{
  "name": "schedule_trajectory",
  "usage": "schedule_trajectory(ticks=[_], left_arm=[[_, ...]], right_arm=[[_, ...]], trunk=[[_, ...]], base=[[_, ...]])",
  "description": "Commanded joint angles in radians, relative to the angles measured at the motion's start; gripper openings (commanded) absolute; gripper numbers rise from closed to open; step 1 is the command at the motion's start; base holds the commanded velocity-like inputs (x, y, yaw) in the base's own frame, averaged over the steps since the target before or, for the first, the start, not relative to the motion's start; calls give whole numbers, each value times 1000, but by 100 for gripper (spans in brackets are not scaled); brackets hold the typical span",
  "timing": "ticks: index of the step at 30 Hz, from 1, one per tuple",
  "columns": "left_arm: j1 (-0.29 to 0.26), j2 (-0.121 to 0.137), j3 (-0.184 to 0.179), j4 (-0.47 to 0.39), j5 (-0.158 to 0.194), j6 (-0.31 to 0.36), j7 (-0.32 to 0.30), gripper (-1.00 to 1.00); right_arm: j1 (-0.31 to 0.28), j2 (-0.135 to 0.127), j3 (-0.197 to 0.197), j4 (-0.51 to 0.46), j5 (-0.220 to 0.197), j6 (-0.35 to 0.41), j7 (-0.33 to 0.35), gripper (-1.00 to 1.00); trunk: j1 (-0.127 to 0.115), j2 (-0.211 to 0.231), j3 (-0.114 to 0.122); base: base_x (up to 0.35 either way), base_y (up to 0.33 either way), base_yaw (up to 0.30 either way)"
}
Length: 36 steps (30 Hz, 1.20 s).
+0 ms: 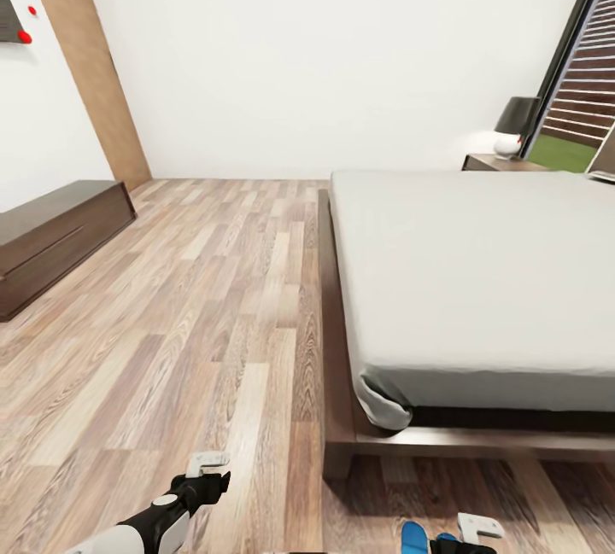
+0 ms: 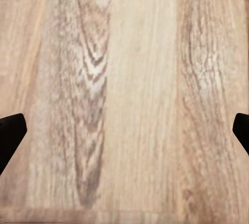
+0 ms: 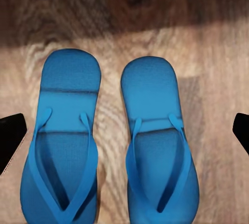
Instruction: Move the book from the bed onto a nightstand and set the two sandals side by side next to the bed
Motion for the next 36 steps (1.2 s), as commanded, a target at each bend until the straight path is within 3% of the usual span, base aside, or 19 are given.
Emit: schedule_trajectory(ticks=[1, 16, 27, 36], left_arm=[[-1, 0, 8, 1, -7, -3, -3, 100], [-1, 0, 9, 1, -7, -3, -5, 100], [-1, 0, 9, 1, -7, -3, -5, 100], [-1, 0, 9, 1, -7, -3, -5, 100]], right_arm=[[0, 0, -9, 1, 10, -3, 2, 100], [0, 0, -9, 1, 10, -3, 2, 100], [0, 0, -8, 1, 10, -3, 2, 100], [0, 0, -8, 1, 11, -3, 2, 100]], trunk=[[0, 0, -1], [0, 0, -1], [0, 0, -1], [0, 0, -1]], base=[[0, 0, 177], [0, 7, 133], [-43, 214, 17], [-5, 16, 266]])
